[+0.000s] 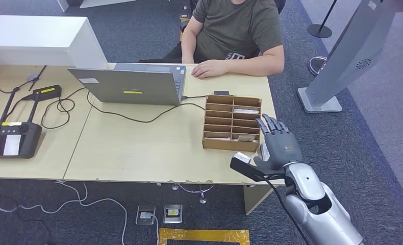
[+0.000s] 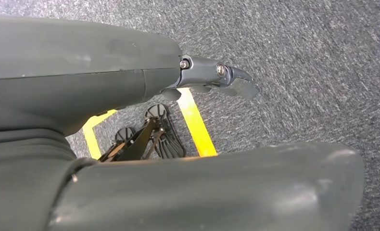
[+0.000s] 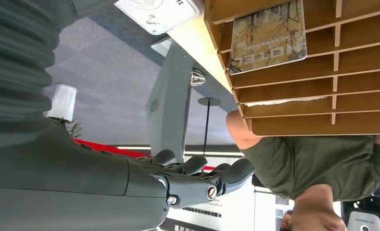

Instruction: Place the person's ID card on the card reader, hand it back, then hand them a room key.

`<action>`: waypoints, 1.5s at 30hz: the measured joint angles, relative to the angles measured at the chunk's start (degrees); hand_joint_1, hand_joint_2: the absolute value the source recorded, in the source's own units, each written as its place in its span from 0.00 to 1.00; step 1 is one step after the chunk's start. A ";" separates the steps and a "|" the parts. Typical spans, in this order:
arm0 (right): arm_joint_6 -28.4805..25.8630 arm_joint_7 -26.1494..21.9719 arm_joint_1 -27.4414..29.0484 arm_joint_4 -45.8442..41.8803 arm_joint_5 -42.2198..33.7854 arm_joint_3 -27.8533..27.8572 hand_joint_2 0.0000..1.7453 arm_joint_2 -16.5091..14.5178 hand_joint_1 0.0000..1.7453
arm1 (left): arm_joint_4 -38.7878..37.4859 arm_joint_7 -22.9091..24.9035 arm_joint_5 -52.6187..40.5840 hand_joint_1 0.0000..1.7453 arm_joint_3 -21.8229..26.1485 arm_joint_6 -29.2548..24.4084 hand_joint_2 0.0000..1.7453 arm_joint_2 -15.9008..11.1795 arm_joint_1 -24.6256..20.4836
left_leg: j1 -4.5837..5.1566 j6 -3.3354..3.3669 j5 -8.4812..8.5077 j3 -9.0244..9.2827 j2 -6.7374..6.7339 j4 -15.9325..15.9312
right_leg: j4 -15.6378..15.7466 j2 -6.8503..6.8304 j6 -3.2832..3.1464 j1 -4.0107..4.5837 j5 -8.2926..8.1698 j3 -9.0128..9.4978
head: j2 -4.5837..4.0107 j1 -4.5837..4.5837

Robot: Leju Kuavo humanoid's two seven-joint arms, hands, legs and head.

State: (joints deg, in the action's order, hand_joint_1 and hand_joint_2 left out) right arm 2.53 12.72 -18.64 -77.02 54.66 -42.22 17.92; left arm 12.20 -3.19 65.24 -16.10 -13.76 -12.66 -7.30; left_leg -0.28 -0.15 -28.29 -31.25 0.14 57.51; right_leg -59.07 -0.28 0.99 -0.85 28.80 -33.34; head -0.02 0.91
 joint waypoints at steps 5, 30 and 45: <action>-1.16 -2.30 -1.02 0.90 0.51 1.22 1.00 -0.76 0.00 | 0.00 -0.27 0.00 0.00 -0.37 0.37 0.00 -0.09 -0.01 | 0.00 0.00 0.00 0.00 0.00 0.00 | 0.00 0.01 0.00 0.00 0.00 0.00 | 0.00 -0.01; -1.66 -5.99 -6.05 11.66 1.55 2.89 1.00 -5.36 0.00 | -0.02 -1.25 0.00 0.00 -1.99 1.60 0.00 -0.58 -0.01 | 0.00 0.00 0.00 -0.01 0.00 0.00 | 0.00 0.00 0.00 0.00 0.00 0.00 | 0.00 -0.01; -1.67 -7.09 -6.24 14.26 1.58 2.84 1.00 -6.56 0.00 | -0.02 -1.29 0.00 0.00 -3.23 3.92 0.00 -1.67 -0.33 | 0.00 0.00 0.00 0.00 0.00 0.00 | 0.00 0.01 0.00 0.00 0.00 -0.01 | 0.00 -0.01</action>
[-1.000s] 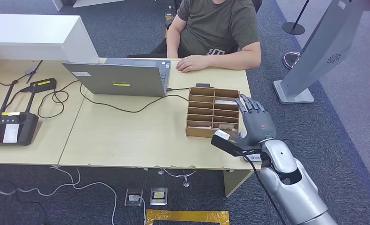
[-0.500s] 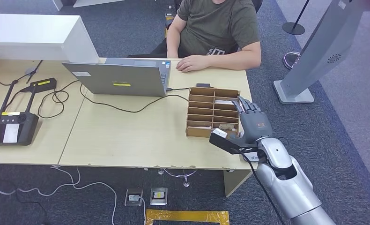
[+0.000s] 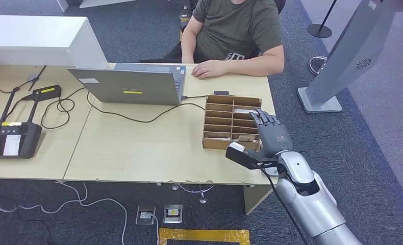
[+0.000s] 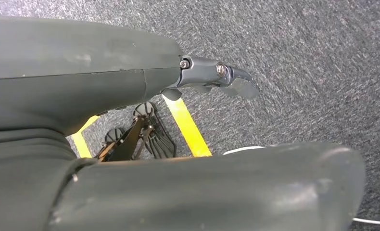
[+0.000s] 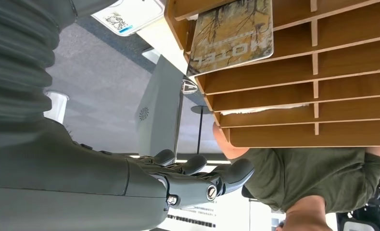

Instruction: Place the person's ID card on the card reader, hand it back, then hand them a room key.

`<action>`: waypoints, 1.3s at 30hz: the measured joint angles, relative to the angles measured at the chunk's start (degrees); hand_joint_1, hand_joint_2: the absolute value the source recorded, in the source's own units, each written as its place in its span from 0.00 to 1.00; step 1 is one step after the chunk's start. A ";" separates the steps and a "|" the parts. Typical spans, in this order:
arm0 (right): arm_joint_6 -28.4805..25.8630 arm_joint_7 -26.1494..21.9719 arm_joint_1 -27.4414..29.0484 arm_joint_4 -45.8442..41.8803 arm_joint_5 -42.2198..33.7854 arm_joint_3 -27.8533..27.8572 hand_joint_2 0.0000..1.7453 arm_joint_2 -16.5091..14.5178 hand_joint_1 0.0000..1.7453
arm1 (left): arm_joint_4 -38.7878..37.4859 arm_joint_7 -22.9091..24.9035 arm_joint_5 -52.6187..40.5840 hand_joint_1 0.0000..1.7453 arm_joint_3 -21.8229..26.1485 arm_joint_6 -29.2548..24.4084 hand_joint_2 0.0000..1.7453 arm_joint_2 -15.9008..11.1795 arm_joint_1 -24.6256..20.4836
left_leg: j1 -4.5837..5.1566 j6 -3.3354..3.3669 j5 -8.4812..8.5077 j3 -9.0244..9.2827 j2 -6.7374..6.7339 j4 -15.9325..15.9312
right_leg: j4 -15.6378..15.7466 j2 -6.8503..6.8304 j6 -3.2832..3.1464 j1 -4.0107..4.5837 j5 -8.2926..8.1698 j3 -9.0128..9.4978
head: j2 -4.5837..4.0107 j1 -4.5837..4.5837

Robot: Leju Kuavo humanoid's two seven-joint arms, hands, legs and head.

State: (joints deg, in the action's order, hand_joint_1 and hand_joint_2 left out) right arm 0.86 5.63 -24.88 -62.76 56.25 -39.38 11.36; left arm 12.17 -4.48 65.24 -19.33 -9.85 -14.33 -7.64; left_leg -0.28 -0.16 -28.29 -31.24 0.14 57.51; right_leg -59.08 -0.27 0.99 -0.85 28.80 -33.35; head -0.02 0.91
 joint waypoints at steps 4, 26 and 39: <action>-0.01 -0.28 0.02 0.18 0.07 -0.19 1.00 -0.13 0.00 | 0.00 0.00 0.00 0.00 -0.02 -0.98 0.00 0.02 0.00 | 0.00 0.00 0.00 0.00 0.00 0.00 | 0.00 0.00 0.00 0.00 0.00 0.00 | 0.00 0.02; -0.22 -1.31 -0.01 3.25 -0.68 -0.50 1.00 -1.32 0.00 | 0.00 0.00 0.00 0.00 -0.99 -0.73 0.00 0.15 -0.01 | 0.00 0.00 0.00 0.00 0.00 0.00 | 0.00 0.00 0.00 0.00 0.00 0.00 | 0.00 0.01; -1.75 -1.75 -0.18 5.20 -1.25 -0.91 1.00 -1.49 0.00 | 0.00 0.01 0.00 0.00 -1.45 -0.64 0.00 0.16 -0.07 | 0.00 0.00 0.00 0.00 0.00 0.00 | 0.00 0.00 0.00 0.00 0.00 0.00 | 0.00 0.01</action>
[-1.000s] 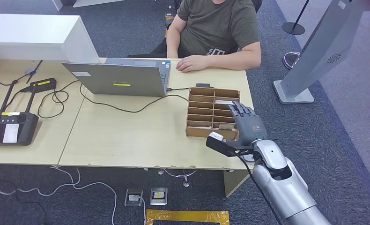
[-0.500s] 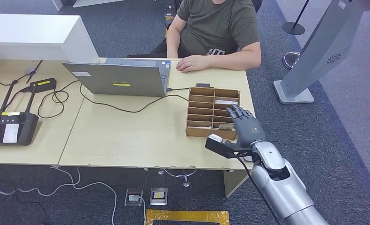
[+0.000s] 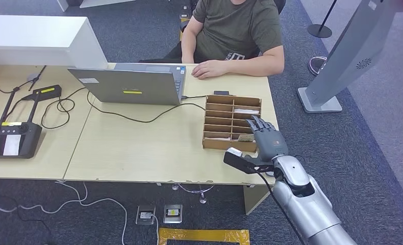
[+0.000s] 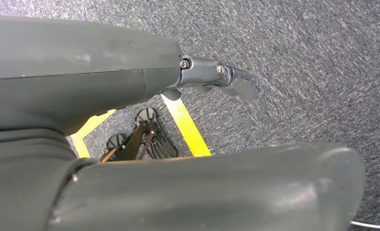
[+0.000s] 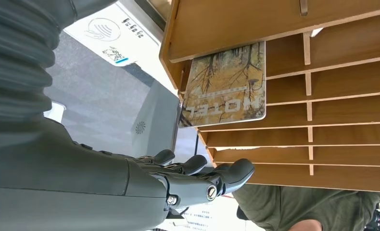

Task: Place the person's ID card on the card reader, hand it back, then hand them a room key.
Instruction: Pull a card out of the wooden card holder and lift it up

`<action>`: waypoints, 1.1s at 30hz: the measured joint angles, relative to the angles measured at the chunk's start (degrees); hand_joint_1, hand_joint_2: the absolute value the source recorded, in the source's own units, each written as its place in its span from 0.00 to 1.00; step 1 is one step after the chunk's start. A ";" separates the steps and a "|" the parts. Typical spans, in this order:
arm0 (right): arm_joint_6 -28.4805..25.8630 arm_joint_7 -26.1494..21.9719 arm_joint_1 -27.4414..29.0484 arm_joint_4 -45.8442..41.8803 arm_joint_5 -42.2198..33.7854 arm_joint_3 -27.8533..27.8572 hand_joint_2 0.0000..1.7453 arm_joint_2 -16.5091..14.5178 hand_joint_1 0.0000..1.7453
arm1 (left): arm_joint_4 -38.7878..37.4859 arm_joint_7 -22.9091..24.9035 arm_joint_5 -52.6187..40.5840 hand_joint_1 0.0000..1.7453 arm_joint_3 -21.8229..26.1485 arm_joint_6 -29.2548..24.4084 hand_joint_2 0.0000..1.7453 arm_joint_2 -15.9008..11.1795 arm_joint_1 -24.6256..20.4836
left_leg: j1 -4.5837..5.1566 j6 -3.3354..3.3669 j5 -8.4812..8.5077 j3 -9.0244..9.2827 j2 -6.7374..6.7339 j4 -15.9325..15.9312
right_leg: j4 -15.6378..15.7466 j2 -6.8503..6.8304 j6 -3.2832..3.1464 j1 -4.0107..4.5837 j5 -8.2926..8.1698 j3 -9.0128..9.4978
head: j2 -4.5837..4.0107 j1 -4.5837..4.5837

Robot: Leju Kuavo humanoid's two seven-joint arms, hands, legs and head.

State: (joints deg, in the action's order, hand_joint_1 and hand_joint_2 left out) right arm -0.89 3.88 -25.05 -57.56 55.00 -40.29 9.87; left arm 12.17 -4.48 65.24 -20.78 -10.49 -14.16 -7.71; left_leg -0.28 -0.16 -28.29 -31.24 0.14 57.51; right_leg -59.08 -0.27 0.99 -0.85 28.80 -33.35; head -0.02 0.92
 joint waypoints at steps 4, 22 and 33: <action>-0.28 -0.32 -0.09 0.33 -0.13 -0.04 1.00 -0.03 0.00 | 0.00 0.02 0.00 0.00 -0.04 0.08 0.00 0.00 -0.10 | 0.00 0.00 0.00 0.00 0.00 0.00 | 0.00 0.00 0.00 0.00 0.00 0.00 | 0.00 -0.01; -3.29 -0.97 -1.43 3.26 -1.36 -1.11 1.00 -0.71 0.00 | 0.00 1.21 0.00 0.00 -1.21 1.51 0.00 -0.35 -1.35 | 0.00 0.00 0.00 0.00 0.00 0.00 | -0.01 0.00 0.00 0.00 0.00 0.00 | 0.00 -0.01; -3.46 -0.98 -2.34 5.00 -1.37 -1.40 1.00 -1.19 0.00 | 0.00 1.46 0.00 0.00 -1.41 1.75 0.00 -0.37 -1.68 | 0.00 0.00 0.00 0.00 0.00 0.00 | 0.00 0.00 0.00 0.00 0.00 0.00 | 0.00 0.00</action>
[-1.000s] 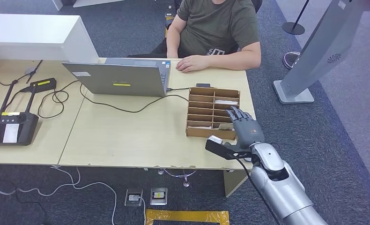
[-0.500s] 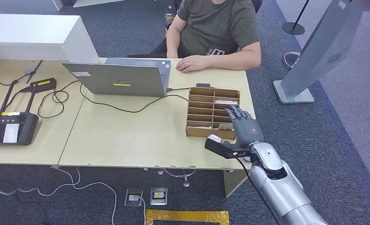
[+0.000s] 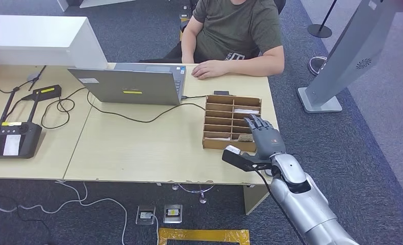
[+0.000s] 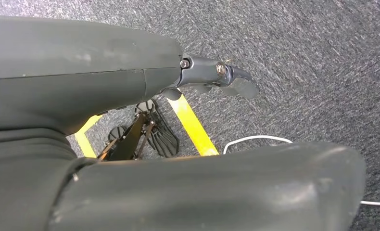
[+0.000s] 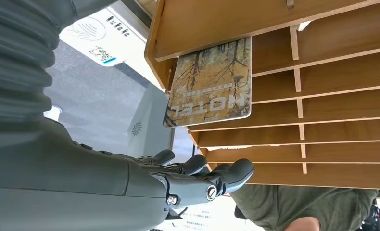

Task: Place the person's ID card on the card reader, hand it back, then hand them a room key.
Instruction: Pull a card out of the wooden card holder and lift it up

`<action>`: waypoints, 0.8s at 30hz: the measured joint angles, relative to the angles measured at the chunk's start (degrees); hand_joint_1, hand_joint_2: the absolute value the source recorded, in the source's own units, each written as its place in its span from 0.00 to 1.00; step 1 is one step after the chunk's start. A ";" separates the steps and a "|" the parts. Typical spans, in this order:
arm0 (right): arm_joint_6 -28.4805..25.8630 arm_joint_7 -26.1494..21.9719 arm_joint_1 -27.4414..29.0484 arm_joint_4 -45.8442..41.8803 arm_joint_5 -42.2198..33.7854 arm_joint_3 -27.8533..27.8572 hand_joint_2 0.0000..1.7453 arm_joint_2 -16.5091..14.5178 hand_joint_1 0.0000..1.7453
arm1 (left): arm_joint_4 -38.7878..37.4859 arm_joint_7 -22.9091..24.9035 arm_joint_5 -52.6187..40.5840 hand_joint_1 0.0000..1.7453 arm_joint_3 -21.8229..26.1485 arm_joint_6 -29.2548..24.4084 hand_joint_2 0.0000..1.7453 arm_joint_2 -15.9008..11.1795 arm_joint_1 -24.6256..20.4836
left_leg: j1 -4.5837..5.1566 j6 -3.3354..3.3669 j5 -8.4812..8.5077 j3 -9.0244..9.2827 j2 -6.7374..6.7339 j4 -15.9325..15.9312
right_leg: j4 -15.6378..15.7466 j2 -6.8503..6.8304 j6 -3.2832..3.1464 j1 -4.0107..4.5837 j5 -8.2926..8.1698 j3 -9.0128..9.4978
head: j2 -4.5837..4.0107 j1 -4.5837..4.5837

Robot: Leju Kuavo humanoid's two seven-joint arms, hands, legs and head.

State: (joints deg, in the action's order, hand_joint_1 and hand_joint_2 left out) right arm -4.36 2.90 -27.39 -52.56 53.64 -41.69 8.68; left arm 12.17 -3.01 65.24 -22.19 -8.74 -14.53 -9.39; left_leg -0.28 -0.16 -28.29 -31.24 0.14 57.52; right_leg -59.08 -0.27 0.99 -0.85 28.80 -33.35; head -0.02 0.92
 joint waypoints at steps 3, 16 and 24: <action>-0.26 -0.16 -0.24 0.44 -0.03 -0.18 1.00 -0.12 0.00 | 0.00 0.14 0.00 0.00 -0.02 0.01 0.00 0.00 -0.02 | 0.00 0.00 0.00 0.00 0.00 0.00 | 0.00 0.00 0.00 0.00 0.00 0.00 | 0.00 0.00; -0.61 -0.51 -1.21 2.32 -0.31 -0.71 1.00 -0.72 1.00 | 0.00 0.32 0.00 0.00 -0.02 -0.39 0.00 0.00 -0.02 | 0.00 0.00 0.00 -0.01 0.00 0.00 | 0.00 -0.01 0.00 0.00 0.00 0.00 | 0.00 0.00; 0.34 -1.74 -1.80 3.84 -1.76 -0.99 1.00 -1.42 1.00 | 0.00 2.12 0.00 0.00 -0.02 -2.77 0.00 0.26 -0.31 | 0.00 0.00 0.00 0.01 0.00 0.00 | 0.01 -0.01 0.00 0.00 0.00 0.00 | 0.00 -0.01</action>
State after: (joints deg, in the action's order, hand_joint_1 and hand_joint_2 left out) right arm -4.01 1.16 -29.19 -48.71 51.88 -42.68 7.26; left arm 12.17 -0.89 65.24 -22.21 -11.51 -14.27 -9.71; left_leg -0.28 -0.16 -28.29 -31.23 0.14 57.52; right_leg -59.07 -0.28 0.99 -0.85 28.80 -33.35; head -0.02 0.91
